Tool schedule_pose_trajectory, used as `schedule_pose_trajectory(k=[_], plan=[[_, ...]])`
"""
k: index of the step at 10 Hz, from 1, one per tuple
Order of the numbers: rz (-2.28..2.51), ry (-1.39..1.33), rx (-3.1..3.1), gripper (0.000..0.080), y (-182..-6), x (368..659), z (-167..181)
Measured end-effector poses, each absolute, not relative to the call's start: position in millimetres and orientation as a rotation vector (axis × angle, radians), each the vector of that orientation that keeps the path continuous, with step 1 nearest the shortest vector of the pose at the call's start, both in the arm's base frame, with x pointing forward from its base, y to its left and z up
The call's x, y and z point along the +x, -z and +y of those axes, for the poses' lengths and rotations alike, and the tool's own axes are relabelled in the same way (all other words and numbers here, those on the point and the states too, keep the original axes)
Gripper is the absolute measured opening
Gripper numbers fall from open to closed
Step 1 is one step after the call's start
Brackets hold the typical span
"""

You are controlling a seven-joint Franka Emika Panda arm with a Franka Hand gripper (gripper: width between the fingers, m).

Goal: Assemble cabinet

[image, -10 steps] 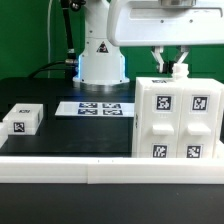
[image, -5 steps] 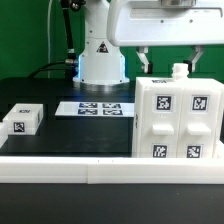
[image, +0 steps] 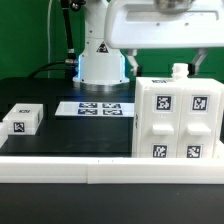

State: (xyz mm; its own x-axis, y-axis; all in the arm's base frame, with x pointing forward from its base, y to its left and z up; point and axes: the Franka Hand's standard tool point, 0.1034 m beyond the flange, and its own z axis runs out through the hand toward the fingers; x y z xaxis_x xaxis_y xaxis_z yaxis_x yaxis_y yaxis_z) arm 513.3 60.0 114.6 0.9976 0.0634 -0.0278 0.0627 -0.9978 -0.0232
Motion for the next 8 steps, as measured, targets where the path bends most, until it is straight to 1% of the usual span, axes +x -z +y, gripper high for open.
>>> schedule_pose_trajectory(k=[1,2,3,6,8], plan=[[-0.117,-0.026,-3.123,0.0797,-105.5,503.2,48.5],[-0.118,-0.015,-3.134,0.0797,-93.2,490.1,28.7],[-0.107,-0.025,-3.137,0.0797,-89.0,484.9,20.7],[-0.11,-0.022,-3.137,0.0797,-89.6,486.2,17.5],[-0.094,-0.023,-3.14,0.0797,-89.2,485.9,5.1]])
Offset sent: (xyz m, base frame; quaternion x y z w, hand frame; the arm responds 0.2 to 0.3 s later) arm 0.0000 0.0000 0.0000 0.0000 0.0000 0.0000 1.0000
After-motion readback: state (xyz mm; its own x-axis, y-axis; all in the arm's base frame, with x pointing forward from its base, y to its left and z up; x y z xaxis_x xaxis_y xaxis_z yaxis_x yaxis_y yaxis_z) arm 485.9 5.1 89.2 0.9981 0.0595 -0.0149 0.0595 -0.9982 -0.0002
